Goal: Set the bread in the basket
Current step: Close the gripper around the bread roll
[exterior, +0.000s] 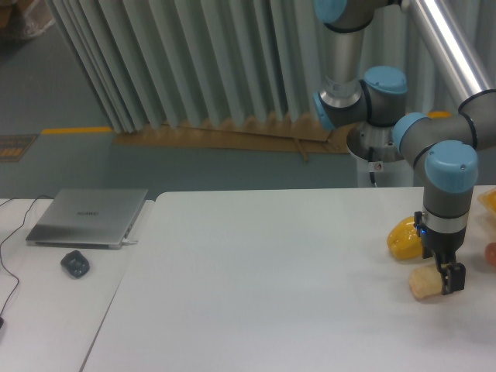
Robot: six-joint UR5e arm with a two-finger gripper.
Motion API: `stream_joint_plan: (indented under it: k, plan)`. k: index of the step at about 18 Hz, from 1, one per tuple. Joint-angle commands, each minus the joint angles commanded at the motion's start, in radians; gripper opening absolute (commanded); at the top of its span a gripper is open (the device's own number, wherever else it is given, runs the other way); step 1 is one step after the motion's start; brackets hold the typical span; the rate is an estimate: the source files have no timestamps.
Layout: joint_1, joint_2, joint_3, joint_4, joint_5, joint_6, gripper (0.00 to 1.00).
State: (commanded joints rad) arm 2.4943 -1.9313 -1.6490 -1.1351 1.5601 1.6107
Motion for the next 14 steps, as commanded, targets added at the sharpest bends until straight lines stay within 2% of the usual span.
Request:
stream_joint_plan:
  k: [14]
  plan:
    - [0.002,-0.023,-0.003,0.005,-0.002,0.002,1.00]
